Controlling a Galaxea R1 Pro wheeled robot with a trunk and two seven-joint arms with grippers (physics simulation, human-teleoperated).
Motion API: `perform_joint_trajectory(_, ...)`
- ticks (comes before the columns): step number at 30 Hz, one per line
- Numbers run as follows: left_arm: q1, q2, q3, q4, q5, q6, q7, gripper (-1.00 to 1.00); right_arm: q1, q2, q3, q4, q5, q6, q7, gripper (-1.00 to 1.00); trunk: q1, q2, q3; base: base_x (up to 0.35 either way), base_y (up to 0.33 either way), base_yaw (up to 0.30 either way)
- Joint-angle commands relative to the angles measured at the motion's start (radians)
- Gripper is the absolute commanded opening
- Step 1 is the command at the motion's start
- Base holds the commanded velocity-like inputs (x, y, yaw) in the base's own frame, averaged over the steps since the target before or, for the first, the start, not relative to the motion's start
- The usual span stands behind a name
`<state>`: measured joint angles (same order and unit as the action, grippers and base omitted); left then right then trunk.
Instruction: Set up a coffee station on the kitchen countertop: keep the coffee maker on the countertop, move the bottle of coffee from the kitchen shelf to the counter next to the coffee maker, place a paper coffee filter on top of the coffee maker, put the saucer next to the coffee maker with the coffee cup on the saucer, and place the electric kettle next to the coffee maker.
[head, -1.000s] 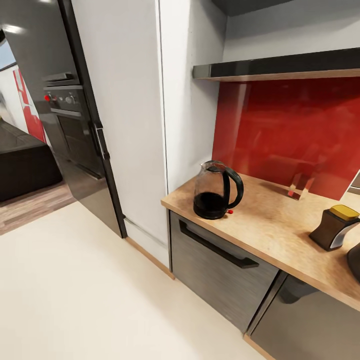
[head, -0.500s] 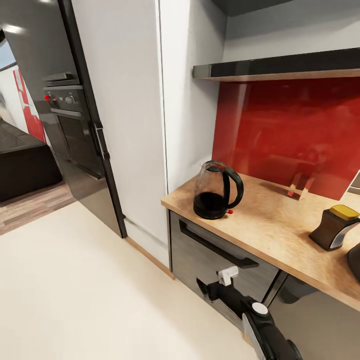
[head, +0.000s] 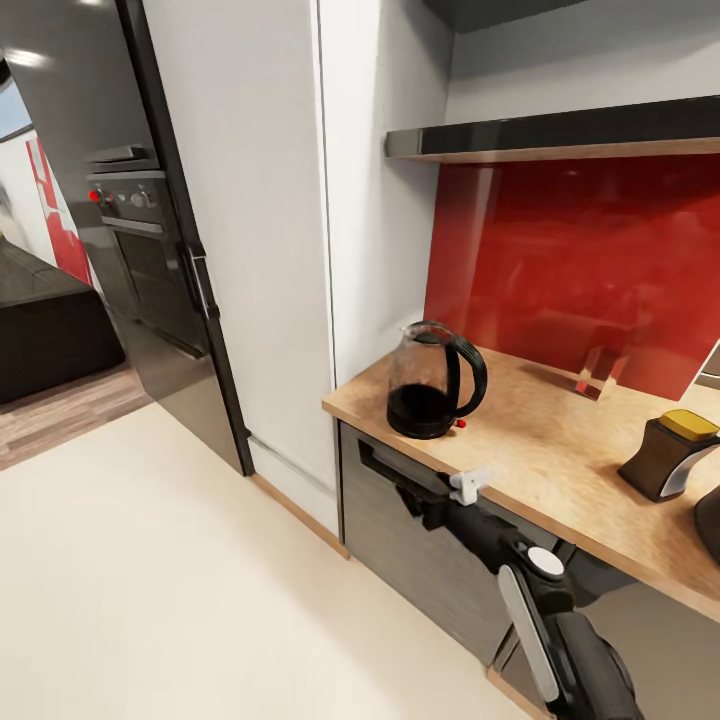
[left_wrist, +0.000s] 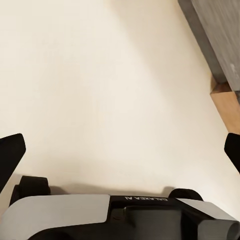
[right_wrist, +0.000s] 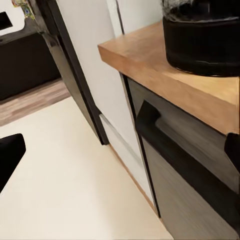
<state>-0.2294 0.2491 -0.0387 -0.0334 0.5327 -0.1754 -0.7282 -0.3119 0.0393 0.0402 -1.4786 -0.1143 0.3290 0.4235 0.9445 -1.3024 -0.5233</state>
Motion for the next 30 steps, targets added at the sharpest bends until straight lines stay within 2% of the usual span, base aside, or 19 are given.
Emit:
perform_joint_trajectory(1,-0.001,0.000,-0.004,0.001,0.001,-0.007,-0.002,1.00,-0.002,0.000,-0.001,-0.005,-0.010,0.009,-0.005,1.00,0.000,-0.001,-0.001,0.000,0.000,0.000)
perform_joint_trajectory(2,-0.001,0.000,-0.004,0.001,0.001,-0.007,-0.002,1.00,-0.004,0.000,-0.001,-0.010,-0.010,0.009,-0.013,1.00,0.000,-0.001,-0.001,0.000,0.000,0.000)
perform_joint_trajectory(4,-0.001,0.000,-0.004,0.001,0.001,-0.007,-0.002,1.00,-0.010,-0.002,-0.003,-0.021,-0.009,0.010,-0.091,1.00,0.000,-0.001,-0.001,0.000,0.000,0.000)
perform_joint_trajectory(5,-0.001,0.000,-0.004,0.001,0.001,-0.007,-0.002,1.00,-0.018,-0.003,-0.002,-0.032,-0.009,0.010,-0.209,1.00,0.000,-0.001,-0.001,0.000,0.000,0.000)
perform_joint_trajectory(8,-0.001,0.001,-0.004,0.001,0.001,-0.007,-0.002,1.00,-0.036,-0.004,-0.002,-0.041,-0.008,0.010,-0.286,1.00,0.000,-0.001,-0.001,0.000,0.000,0.000)
perform_joint_trajectory(12,-0.001,0.001,-0.004,0.001,0.001,-0.007,-0.002,1.00,-0.060,-0.005,-0.002,-0.044,-0.007,0.011,-0.314,1.00,0.000,-0.001,-0.001,0.000,0.000,0.000)
perform_joint_trajectory(14,-0.001,0.001,-0.004,0.001,0.001,-0.007,-0.002,1.00,-0.079,-0.005,-0.002,-0.046,-0.006,0.020,-0.358,1.00,0.000,-0.001,-0.001,0.000,0.000,0.000)
perform_joint_trajectory(15,-0.001,0.001,-0.004,0.001,0.001,-0.007,-0.002,1.00,-0.087,-0.005,-0.001,-0.047,-0.006,0.045,-0.416,1.00,0.000,-0.001,-0.001,0.000,0.000,0.000)
perform_joint_trajectory(18,-0.001,0.001,-0.004,0.001,0.001,-0.007,-0.002,1.00,-0.103,-0.004,0.000,-0.048,-0.007,0.073,-0.495,1.00,0.000,-0.001,-0.001,0.000,0.000,0.000)
perform_joint_trajectory(19,-0.001,0.001,-0.004,0.001,0.001,-0.007,-0.002,1.00,-0.103,-0.004,0.000,-0.048,-0.007,0.073,-0.495,1.00,0.000,-0.001,-0.001,0.000,0.000,0.000)
perform_joint_trajectory(21,-0.001,0.000,-0.004,0.001,0.001,-0.007,-0.002,1.00,-0.118,-0.004,0.002,-0.049,-0.006,0.087,-0.542,1.00,0.000,-0.001,-0.001,0.000,0.000,0.000)
perform_joint_trajectory(30,-0.001,0.001,-0.004,0.001,0.001,-0.007,-0.002,1.00,-0.139,-0.003,0.003,-0.048,-0.003,0.095,-0.605,1.00,0.000,-0.001,-0.001,0.058,0.000,0.000)
